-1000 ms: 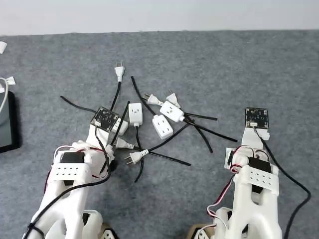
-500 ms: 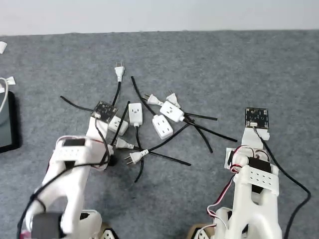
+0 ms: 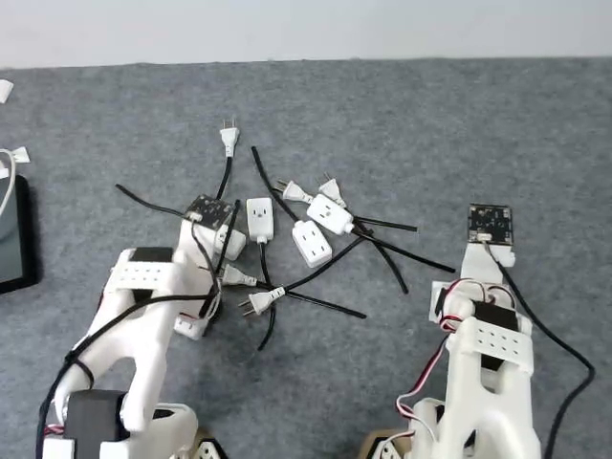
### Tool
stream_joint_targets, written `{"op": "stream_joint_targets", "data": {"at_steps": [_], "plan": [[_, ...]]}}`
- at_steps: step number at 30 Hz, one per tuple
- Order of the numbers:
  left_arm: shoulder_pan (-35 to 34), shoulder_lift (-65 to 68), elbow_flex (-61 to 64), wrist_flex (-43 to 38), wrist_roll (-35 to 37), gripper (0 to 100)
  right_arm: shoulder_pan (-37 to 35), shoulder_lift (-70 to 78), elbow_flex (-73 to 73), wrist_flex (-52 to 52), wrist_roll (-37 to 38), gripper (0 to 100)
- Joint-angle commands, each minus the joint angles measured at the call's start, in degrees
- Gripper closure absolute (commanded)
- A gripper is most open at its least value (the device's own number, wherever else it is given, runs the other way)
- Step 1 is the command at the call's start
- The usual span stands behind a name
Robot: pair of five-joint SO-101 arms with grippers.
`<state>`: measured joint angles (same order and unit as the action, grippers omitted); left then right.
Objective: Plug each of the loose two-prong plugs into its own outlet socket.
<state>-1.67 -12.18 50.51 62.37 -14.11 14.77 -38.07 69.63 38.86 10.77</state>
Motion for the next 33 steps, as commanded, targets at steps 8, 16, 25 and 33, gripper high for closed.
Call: {"op": "stream_joint_targets", "data": {"at_steps": [8,16,25,33], "plan": [[7.3,0.44,-6.11,5.71,18.11,99,-5.32,-0.57,-8.62,8.13,-10.81,95.4],[4.75,0.0,3.03,-1.67,17.93,99,-25.27,0.13,-17.32,12.79,-12.4,95.4],[4.75,0.0,2.95,-2.73,17.85,99,-41.98,4.09,-20.13,7.43,-6.33,94.9],[4.75,-0.09,1.71,-2.99,17.85,99,-44.09,21.93,-24.97,0.48,-27.96,89.4]]}}
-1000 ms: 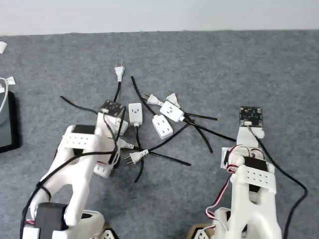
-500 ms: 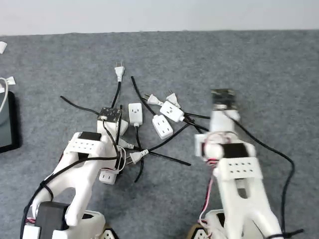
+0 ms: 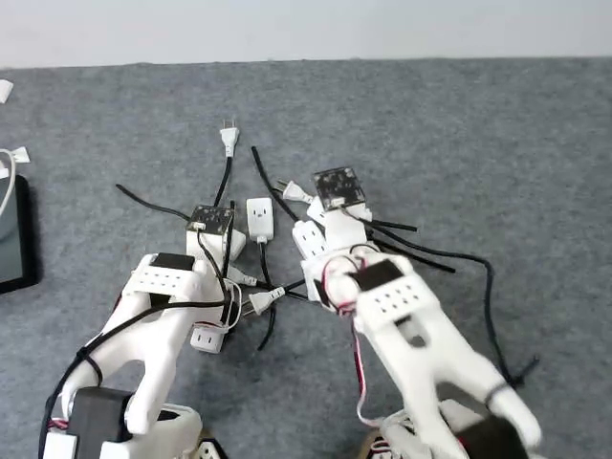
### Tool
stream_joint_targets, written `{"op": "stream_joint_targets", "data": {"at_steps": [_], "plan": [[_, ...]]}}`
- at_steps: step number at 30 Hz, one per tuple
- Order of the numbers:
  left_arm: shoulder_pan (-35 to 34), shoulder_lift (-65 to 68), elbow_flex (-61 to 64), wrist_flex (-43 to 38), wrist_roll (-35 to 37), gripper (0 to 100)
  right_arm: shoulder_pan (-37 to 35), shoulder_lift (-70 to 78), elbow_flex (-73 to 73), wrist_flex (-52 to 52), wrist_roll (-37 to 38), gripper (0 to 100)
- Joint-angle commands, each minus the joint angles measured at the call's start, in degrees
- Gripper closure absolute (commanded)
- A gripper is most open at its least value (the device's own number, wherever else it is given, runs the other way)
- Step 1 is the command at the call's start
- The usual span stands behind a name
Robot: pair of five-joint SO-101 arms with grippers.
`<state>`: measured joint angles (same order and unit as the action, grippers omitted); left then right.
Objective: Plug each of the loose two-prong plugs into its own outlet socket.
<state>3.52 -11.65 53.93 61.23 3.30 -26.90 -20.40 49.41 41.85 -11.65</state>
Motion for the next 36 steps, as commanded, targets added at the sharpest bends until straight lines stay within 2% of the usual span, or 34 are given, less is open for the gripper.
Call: {"op": "stream_joint_targets", "data": {"at_steps": [1,8,11,20,24,31,36], "plan": [[-0.44,-0.62,-1.71,-1.85,0.44,99,-3.56,6.11,-5.63,-2.59,-6.86,89.4],[-1.41,-0.62,-2.33,-1.85,0.44,99,-10.68,14.46,-13.27,-2.07,-14.51,89.3],[-3.78,-0.53,-3.12,-1.85,0.44,99,-10.59,16.48,-16.09,-1.98,-15.47,89.3],[-4.13,-0.53,-3.03,-1.58,-2.64,99,-10.51,21.76,-19.96,0.75,-19.69,89.3],[-4.13,-0.53,-2.95,-1.49,-2.64,99,-10.51,21.93,-19.87,1.1,-19.78,89.3],[-4.13,-0.53,-2.95,-1.49,-2.64,99,-9.89,21.93,-23.38,8.75,-19.87,89.3],[-4.13,-0.53,-2.95,-1.49,-2.73,99,-9.19,22.29,-23.47,8.92,-19.96,89.3]]}}
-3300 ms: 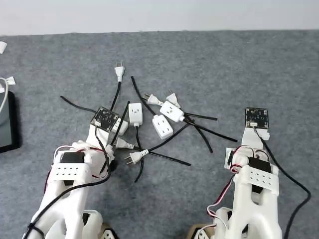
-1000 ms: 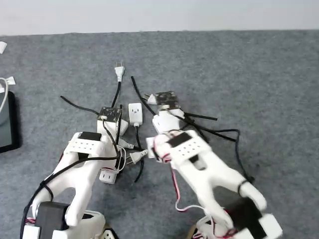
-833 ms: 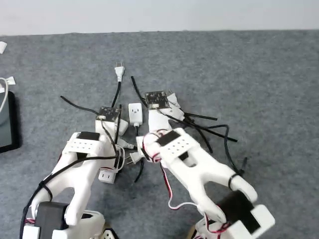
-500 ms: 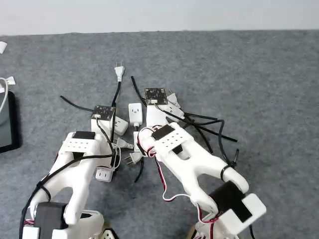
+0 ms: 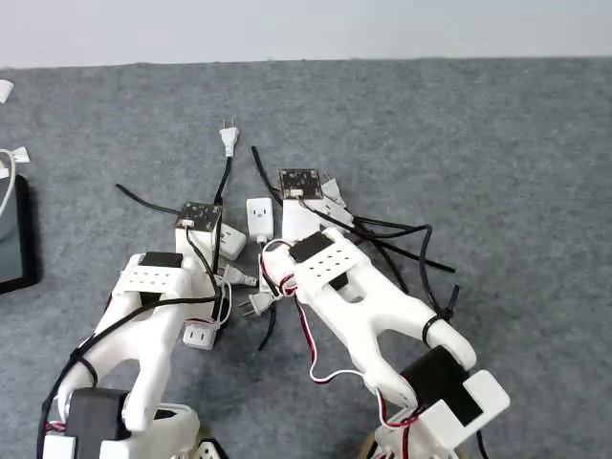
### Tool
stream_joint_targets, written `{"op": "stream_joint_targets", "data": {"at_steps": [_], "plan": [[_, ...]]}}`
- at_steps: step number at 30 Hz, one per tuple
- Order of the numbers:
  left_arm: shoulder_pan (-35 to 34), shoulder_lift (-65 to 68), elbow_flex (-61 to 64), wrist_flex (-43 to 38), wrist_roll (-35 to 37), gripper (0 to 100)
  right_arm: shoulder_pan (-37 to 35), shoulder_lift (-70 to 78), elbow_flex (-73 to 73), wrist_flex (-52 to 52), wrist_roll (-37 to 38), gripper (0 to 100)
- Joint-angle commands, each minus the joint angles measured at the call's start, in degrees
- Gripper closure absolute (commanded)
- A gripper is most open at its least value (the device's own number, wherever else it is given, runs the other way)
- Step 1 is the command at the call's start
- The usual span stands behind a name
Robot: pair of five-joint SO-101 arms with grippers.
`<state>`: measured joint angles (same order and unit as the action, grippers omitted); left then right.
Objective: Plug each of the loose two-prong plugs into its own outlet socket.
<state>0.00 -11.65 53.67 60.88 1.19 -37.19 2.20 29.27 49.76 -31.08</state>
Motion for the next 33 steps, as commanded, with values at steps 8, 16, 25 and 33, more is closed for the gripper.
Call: {"op": "stream_joint_targets", "data": {"at_steps": [8,16,25,33], "plan": [[-0.62,-0.53,-2.68,-1.14,-0.62,99,1.27,-0.04,-2.81,1.19,-3.87,89.2],[-0.62,-0.53,-2.68,-1.14,-0.62,99,1.36,1.63,-2.37,0.84,-3.78,81.3],[-0.62,-0.53,-2.68,-1.14,-0.62,99,3.38,12.53,-13.63,8.48,-4.04,80.1],[-0.53,-0.53,-2.59,-1.14,-0.62,99,3.56,14.02,-18.11,12.97,-3.6,97.5]]}}
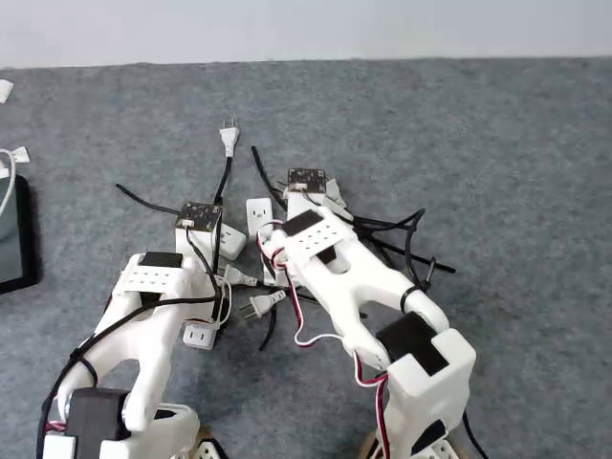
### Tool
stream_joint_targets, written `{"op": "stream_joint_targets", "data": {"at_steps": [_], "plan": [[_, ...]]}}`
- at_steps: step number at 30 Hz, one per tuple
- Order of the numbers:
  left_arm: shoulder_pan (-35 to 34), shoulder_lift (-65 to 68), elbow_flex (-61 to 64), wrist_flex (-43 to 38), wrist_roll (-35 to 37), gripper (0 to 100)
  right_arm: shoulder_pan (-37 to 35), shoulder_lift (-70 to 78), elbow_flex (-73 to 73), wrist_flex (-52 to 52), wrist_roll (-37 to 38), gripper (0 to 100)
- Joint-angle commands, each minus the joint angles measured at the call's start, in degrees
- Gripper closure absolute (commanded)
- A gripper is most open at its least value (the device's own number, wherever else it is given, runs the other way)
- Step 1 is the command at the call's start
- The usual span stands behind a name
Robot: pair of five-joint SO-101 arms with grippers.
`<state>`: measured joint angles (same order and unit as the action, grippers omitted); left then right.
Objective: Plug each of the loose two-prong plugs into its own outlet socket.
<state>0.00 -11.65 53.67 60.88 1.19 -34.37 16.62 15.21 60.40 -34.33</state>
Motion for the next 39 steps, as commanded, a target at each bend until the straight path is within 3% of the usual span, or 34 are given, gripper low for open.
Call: {"op": "stream_joint_targets", "data": {"at_steps": [1,8,10,13,15,19,21,24,31,39], "plan": [[-0.44,-0.53,-2.59,-1.05,-0.62,99,1.27,-0.4,-5.19,4.18,0.09,99.7],[3.43,-0.53,-2.68,1.49,-2.02,99,6.46,-4.7,-11.87,14.29,3.08,99.1],[8.09,-0.53,-2.86,1.93,-0.35,99,9.01,-6.9,-11.78,14.46,4.04,99.1],[17.14,-0.53,-3.91,2.2,4.84,99,13.41,-9.8,-11.78,14.81,11.87,99.1],[23.21,-0.53,-4.53,2.81,5.19,99,17.36,-11.82,-12.04,16.22,17.32,99.1],[32.44,-0.35,-7.34,2.99,5.54,99,26.95,-14.9,-11.96,16.13,20.66,99.1],[33.05,0.18,-12.18,2.99,7.21,99,28.7,-14.64,-11.69,14.29,21.1,99.1],[33.23,3.25,-20.7,4.57,15.56,99,28.79,-11.82,-12.13,13.41,21.27,99.1],[33.32,24.7,-36.53,9.32,23.82,99,31.25,-6.11,-17.93,13.85,21.1,99.1],[29.45,31.65,-39.43,8.62,28.4,99,29.93,-2.15,-19.87,13.41,21.01,99.1]]}}
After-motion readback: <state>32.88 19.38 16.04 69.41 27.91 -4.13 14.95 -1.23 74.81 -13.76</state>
